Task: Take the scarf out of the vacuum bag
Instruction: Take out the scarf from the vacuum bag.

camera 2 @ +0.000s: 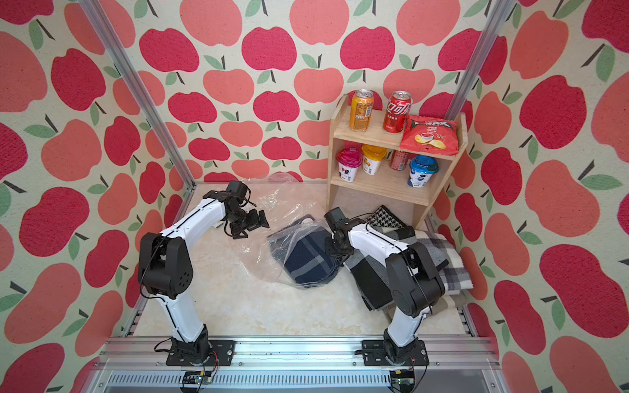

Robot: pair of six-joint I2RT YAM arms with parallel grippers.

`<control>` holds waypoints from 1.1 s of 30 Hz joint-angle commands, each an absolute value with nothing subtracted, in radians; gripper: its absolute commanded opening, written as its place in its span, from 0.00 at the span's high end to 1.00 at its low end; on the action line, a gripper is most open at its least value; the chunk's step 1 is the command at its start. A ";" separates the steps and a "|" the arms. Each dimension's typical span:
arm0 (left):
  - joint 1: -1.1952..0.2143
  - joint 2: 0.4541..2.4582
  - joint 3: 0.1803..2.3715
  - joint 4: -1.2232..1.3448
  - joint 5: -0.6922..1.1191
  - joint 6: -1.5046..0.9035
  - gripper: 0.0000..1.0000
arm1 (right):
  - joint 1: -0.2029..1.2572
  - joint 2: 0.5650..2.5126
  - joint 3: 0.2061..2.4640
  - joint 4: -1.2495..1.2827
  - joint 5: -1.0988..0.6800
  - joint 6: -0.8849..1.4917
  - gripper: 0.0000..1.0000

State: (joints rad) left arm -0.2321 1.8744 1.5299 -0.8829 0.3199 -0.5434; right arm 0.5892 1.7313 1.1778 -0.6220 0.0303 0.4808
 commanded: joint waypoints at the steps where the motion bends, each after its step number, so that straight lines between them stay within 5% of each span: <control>1: -0.206 1.885 1.497 -0.899 0.353 -0.627 0.03 | 0.605 1.726 1.183 -0.622 -0.020 0.506 1.00; 33: -0.033 2.170 1.742 -0.888 0.273 -0.672 0.03 | 0.625 2.110 1.660 -0.615 -0.155 0.547 1.00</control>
